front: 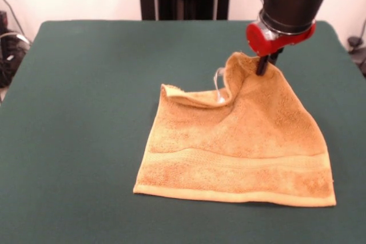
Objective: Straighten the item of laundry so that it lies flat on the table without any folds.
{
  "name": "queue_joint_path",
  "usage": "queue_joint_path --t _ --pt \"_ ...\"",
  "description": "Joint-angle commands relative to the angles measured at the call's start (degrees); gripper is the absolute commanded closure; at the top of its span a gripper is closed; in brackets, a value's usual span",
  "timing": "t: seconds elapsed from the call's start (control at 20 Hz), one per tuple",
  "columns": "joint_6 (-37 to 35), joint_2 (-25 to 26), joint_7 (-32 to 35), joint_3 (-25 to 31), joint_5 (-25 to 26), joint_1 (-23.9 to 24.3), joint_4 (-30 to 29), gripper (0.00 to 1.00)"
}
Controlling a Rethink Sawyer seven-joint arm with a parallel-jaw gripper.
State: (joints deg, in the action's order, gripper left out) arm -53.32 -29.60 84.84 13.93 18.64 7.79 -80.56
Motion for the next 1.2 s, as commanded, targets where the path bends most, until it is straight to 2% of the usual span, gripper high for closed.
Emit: queue_joint_path --t 0.05,1.2 --pt "0.1 3.9 10.4 0.9 -2.7 -2.8 -0.1 1.0" --pt "1.8 4.8 11.9 1.5 -4.9 -3.7 0.7 1.0"
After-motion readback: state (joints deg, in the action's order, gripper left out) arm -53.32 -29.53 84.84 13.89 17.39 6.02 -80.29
